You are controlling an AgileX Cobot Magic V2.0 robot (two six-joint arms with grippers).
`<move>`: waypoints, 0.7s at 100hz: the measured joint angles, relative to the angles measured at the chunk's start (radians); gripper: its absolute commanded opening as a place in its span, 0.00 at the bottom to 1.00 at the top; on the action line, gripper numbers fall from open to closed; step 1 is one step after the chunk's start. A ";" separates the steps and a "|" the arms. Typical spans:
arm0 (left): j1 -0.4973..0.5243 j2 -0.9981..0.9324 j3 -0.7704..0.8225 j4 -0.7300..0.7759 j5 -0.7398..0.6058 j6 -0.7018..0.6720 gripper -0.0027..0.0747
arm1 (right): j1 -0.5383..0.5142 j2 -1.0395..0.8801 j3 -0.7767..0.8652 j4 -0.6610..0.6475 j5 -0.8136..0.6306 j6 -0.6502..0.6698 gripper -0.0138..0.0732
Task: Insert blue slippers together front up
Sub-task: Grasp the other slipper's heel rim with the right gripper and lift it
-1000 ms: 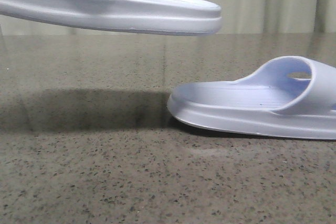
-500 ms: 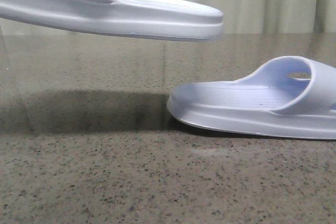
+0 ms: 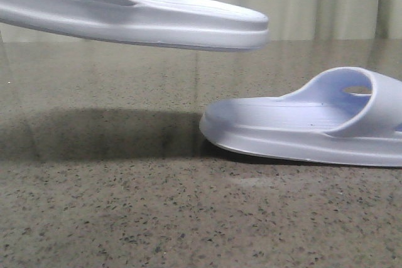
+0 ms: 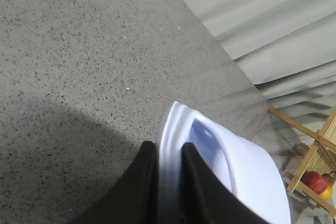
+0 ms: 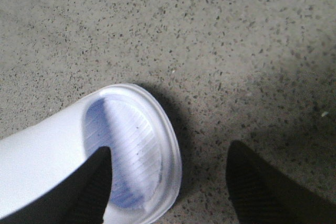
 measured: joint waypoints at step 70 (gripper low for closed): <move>0.000 0.000 0.000 -0.033 0.007 0.000 0.06 | 0.013 0.186 0.000 0.044 -0.158 0.002 0.56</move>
